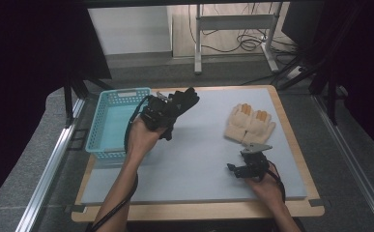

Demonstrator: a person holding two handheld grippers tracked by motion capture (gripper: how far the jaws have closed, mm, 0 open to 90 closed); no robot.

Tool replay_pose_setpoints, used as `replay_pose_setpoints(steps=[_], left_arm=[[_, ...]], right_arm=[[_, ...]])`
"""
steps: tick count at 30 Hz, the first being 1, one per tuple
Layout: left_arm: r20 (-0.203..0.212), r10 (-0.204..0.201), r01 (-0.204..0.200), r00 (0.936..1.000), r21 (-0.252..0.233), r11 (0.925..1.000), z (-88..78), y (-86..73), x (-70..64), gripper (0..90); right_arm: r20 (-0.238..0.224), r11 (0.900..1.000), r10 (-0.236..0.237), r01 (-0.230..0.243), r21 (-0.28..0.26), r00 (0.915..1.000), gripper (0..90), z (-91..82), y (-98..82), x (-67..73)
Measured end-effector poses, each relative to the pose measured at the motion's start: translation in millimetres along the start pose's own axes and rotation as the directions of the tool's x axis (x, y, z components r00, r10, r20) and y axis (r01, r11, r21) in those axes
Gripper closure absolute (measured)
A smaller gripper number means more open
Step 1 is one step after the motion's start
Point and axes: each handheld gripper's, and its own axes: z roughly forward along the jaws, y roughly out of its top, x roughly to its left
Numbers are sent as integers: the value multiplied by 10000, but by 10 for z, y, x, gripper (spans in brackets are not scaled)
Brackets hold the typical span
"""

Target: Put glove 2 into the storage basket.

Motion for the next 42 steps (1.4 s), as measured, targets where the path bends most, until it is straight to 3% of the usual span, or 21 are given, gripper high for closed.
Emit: replay_pose_setpoints(steps=[8, 15, 21, 30, 35, 42], left_arm=[[-575, -516, 519, 9970, 28, 9986, -124, -77, 300, 580], [-1250, -1158, 1163, 9854, -35, 9932, -217, -245, 570, 579], [-1436, -1705, 1718, 9748, -31, 9851, -279, -405, 799, 579], [-1675, -2662, 2702, 9493, 12, 9628, -298, -658, 1116, 576], [-1967, -2930, 3033, 9357, 238, 9526, -301, -774, 1278, 575], [-2369, -3505, 3736, 9061, 592, 9257, -253, -963, 1525, 571]], right_arm=[[17, 10000, -14, 14, -7, 10000, 217, 0, 0, 0], [17, 10000, -11, 11, -6, 10000, 217, 0, 0, 1], [20, 10000, -30, 30, -11, 10000, 216, 1, 0, 0], [25, 10000, -23, 23, -6, 10000, 216, 1, 0, 1], [23, 10000, -23, 23, -6, 10000, 216, 1, 0, 0], [20, 10000, -15, 15, -7, 10000, 216, 1, 0, 0]])
